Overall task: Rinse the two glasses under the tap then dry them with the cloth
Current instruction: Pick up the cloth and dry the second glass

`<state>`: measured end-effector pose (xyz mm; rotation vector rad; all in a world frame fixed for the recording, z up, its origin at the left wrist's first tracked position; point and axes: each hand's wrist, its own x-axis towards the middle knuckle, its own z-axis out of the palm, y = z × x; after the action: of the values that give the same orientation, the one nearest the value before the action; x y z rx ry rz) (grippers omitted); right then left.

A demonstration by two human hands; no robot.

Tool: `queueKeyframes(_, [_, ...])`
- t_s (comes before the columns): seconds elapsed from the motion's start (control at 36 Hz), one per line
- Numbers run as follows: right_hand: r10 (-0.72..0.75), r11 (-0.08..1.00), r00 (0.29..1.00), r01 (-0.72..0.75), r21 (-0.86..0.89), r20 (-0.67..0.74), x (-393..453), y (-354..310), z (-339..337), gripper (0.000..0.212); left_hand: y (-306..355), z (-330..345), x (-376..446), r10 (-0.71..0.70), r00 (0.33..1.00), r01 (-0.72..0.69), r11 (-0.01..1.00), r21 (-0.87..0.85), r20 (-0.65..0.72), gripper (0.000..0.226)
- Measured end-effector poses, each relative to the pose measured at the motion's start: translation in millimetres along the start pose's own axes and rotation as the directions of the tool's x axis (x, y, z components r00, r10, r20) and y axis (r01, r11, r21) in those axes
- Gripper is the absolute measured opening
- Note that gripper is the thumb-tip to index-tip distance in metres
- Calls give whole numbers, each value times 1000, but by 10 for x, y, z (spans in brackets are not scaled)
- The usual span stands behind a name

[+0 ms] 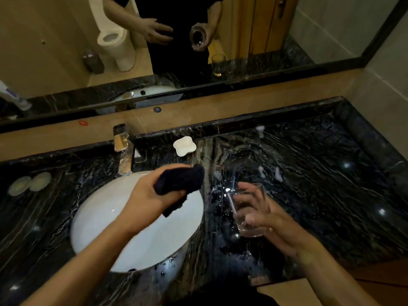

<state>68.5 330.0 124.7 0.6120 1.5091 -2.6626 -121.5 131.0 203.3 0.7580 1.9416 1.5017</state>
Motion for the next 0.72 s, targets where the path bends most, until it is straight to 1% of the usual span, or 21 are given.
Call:
queueKeyframes(0.06, [-44,999,988,47,14,-149,38,34,107,77,-90,244,-81,45,990,-39,998,45,-133,67])
queueKeyframes(0.11, [-55,992,965,83,100,-257,102,84,233,71,-175,506,-148,156,966,-119,975,186,-204,76])
queueKeyframes(0.17, [-70,981,935,127,145,-347,155,117,360,62,-243,765,-196,284,933,-210,929,305,-223,79])
queueKeyframes(0.22, [-84,962,896,186,197,-436,202,122,470,41,-301,986,-246,342,916,-260,904,340,-210,70])
queueKeyframes(0.25, [-85,952,872,214,218,-482,218,112,522,32,-331,1078,-277,336,922,-259,905,338,-191,65])
queueKeyframes(0.28, [-87,947,846,235,220,-527,235,118,562,29,-361,1153,-314,312,937,-245,909,338,-161,65])
queueKeyframes(0.33, [-103,952,796,252,172,-597,264,147,632,39,-420,1265,-380,298,949,-246,905,346,-103,67])
queueKeyframes(0.36, [-125,953,775,266,142,-619,276,160,669,44,-424,1308,-398,302,949,-255,907,335,-95,65])
queueKeyframes(0.42, [-196,945,743,318,81,-640,296,180,718,49,-384,1371,-407,280,950,-238,935,262,-138,55])
queueKeyframes(0.5, [-274,945,707,324,-45,-652,319,199,727,49,-317,1411,-353,168,941,-129,981,147,-295,44])
queueKeyframes(0.56, [-301,945,705,312,-99,-642,326,193,736,58,-288,1408,-303,112,933,-89,993,82,-342,39])
queueKeyframes(0.58, [-301,945,713,310,-100,-634,322,194,733,63,-274,1405,-276,99,932,-84,995,58,-349,37])
queueKeyframes(0.61, [-287,948,725,309,-75,-626,315,189,735,66,-264,1401,-249,93,931,-84,996,41,-353,34])
queueKeyframes(0.67, [-246,952,757,308,-1,-605,299,170,723,62,-238,1378,-195,70,927,-75,997,-1,-369,31])
queueKeyframes(0.69, [-235,950,768,312,28,-595,287,159,718,61,-226,1363,-171,40,925,-61,997,-42,-379,30])
queueKeyframes(0.72, [-224,949,779,311,50,-585,278,147,712,66,-221,1346,-142,-5,922,-36,994,-98,-388,28])
